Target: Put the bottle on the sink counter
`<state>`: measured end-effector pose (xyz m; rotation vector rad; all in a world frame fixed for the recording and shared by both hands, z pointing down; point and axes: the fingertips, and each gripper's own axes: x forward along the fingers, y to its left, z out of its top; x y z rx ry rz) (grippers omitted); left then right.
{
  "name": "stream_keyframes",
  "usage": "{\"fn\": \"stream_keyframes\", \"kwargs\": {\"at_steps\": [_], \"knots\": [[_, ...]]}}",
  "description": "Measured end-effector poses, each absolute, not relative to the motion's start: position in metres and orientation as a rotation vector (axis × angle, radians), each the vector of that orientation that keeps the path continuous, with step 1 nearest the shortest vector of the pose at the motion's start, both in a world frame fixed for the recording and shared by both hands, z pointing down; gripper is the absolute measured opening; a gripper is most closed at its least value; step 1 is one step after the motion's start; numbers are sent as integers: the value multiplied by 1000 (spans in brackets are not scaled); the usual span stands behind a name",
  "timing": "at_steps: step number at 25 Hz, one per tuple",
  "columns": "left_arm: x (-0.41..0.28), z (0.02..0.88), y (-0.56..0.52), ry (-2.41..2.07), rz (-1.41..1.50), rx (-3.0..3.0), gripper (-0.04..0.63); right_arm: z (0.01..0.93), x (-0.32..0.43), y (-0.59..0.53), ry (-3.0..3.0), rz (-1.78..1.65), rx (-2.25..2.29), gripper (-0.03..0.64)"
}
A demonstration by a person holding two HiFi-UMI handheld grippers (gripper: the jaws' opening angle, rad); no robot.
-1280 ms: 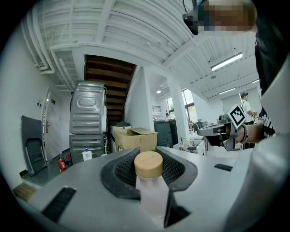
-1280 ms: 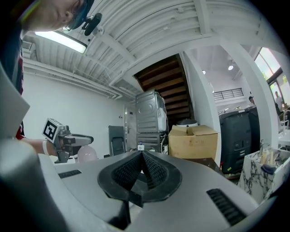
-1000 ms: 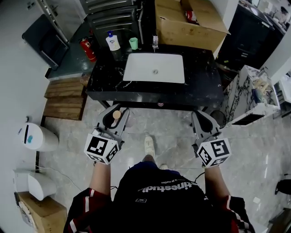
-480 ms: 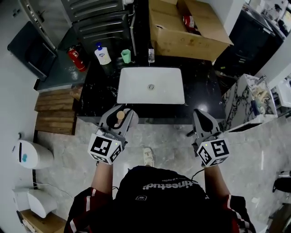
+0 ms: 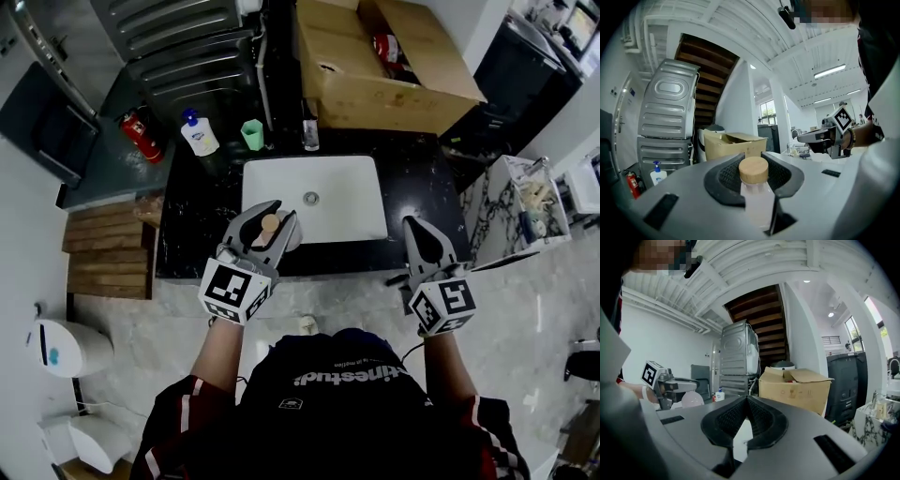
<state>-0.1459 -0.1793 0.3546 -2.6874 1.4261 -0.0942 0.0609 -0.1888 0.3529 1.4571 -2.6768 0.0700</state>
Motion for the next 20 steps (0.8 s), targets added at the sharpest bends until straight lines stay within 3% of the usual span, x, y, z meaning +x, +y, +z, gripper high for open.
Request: {"fn": "stream_keyframes", "kwargs": {"at_steps": [20], "knots": [[-26, 447, -388, 1320, -61, -2798, 117, 427, 114, -377, -2616, 136, 1435, 38]]}}
